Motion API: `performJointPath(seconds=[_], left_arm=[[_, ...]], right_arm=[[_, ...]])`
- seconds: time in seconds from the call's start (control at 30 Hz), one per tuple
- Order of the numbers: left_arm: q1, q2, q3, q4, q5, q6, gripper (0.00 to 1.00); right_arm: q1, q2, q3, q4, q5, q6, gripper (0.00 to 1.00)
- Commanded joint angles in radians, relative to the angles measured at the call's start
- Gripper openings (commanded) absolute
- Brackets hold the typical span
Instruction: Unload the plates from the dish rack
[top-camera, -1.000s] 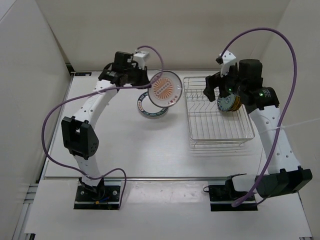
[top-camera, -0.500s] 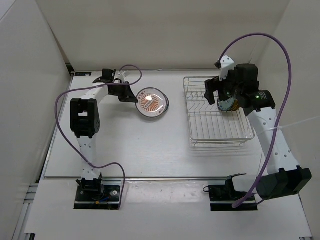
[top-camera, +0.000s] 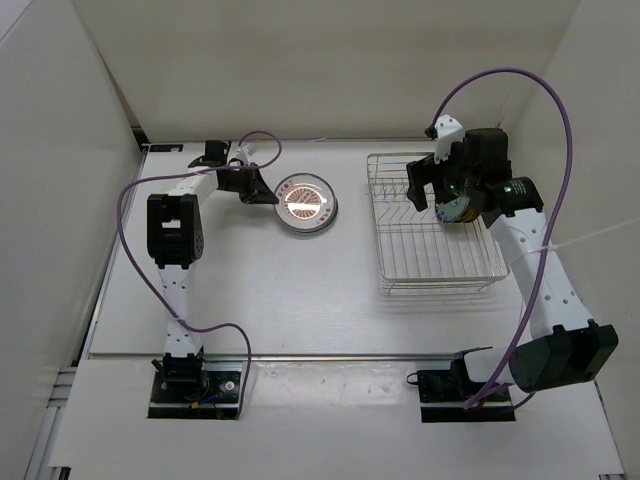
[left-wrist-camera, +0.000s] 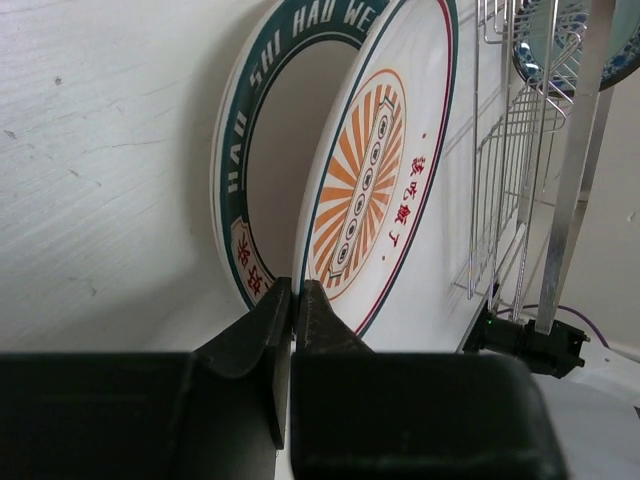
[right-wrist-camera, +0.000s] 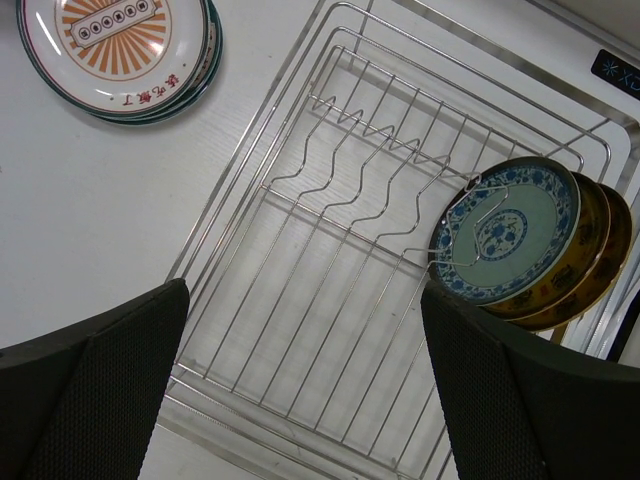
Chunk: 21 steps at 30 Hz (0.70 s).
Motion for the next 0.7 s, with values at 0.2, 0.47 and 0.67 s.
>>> performJointPath(seconds=[0.2, 0.47, 0.67], left_arm=[[0.000, 0.007, 0.071, -0.009, 0.050, -0.027, 0.27], [0.000, -0.050, 0.052, -0.033, 0.004, -0.008, 0.65], [0.000, -0.085, 0.136, -0.133, -0.086, 0.038, 0.99]], right_arm=[[0.001, -0.012, 0.020, 0.020, -0.016, -0.010, 1.00], [0.001, -0.022, 0.020, 0.020, -0.026, -0.001, 1.00], [0.001, -0.022, 0.020, 0.020, 0.005, 0.008, 1.00]])
